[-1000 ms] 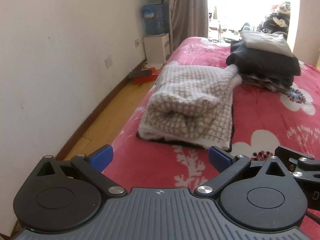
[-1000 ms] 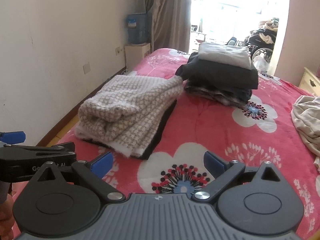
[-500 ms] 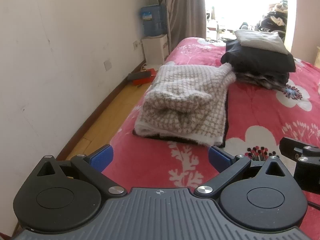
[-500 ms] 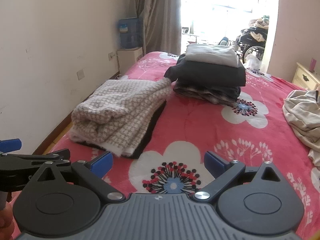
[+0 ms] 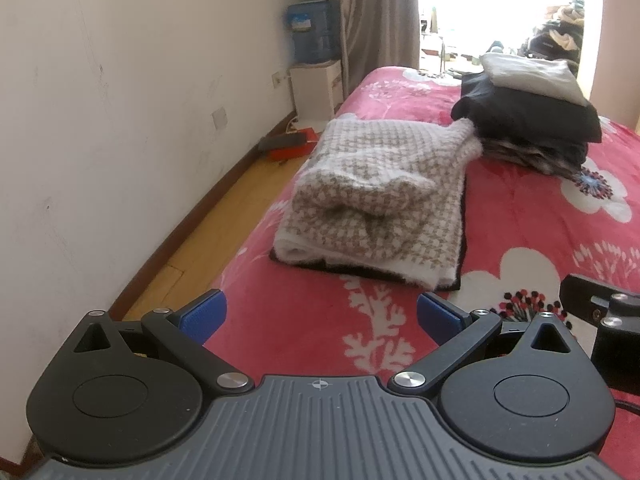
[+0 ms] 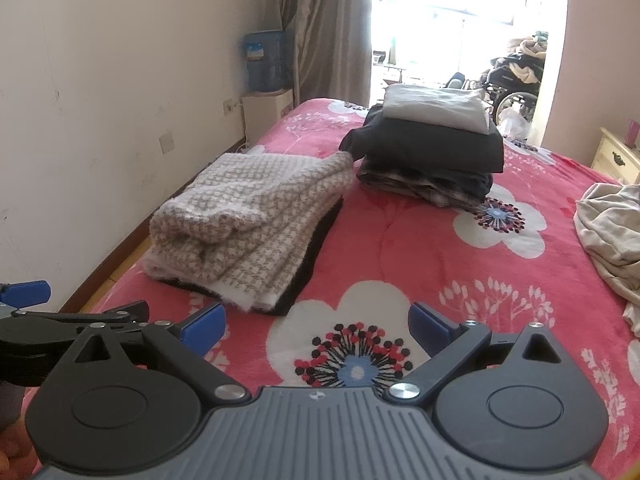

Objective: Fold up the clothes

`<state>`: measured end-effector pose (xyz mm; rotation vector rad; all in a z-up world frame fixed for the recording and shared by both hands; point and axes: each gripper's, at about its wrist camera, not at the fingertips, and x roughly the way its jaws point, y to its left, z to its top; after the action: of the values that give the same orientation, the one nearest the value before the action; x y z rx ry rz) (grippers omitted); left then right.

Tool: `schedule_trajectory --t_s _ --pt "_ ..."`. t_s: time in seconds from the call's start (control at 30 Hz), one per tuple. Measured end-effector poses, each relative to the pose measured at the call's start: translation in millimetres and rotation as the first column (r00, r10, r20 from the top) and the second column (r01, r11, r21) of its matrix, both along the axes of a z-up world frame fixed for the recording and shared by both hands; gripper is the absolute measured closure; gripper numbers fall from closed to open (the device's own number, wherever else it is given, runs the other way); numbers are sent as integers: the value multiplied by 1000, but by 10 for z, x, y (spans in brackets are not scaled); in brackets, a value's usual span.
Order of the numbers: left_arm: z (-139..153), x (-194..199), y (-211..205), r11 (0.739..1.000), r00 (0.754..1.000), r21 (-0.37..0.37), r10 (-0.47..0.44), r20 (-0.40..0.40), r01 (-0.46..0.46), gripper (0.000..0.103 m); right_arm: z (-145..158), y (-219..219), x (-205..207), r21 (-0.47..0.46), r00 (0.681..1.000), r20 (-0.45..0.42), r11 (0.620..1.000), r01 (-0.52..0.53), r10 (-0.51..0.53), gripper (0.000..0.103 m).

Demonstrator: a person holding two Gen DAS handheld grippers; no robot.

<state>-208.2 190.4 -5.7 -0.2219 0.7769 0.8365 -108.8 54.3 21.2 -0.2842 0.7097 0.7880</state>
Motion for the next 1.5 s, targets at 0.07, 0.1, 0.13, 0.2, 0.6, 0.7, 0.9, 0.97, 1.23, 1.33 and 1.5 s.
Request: schedule_trajectory --t_s 0.07,0.1,0.13,0.2,0.6,0.7,0.9,0.97,1.23,1.33,1.5 --pt "1 -9 10 1000 1000 0 2 1 -2 1 -10 16 -4 -3 1000 -3 1000 -1 1 3" --pt "0 -12 15 1000 1000 -1 2 2 -2 1 -13 29 -10 -4 1000 -4 1000 -3 3 3" --pt "-2 -14 20 1000 1000 -2 3 2 -3 1 -15 31 -12 -4 1000 -5 1000 -4 4 3" --pt "-7 -16 28 1000 1000 -6 5 2 -5 1 -17 41 -16 -6 1000 -6 1000 -6 6 3" --pt "-1 -31 61 1000 1000 -6 5 10 -5 1 -16 67 -33 -10 1000 -6 1000 -10 10 3" --pt "-4 -26 69 1000 1000 -7 3 10 -3 1 -23 81 -35 -11 1000 -9 1000 -10 10 3" --pt "4 -12 68 1000 1000 -3 1 12 -1 1 -30 93 -49 -13 1000 -11 1000 -11 11 3" --pt "0 -12 70 1000 1000 -3 0 11 0 1 -35 97 -51 -15 1000 -12 1000 -13 13 3" --pt "5 -3 87 1000 1000 -6 0 13 0 1 -40 108 -51 -18 1000 -13 1000 -13 12 3" --pt "7 -4 91 1000 1000 -5 -1 12 1 1 -43 117 -54 -18 1000 -13 1000 -17 17 3" --pt "5 -5 98 1000 1000 -7 -3 12 3 1 -43 115 -46 -19 1000 -14 1000 -14 13 3"
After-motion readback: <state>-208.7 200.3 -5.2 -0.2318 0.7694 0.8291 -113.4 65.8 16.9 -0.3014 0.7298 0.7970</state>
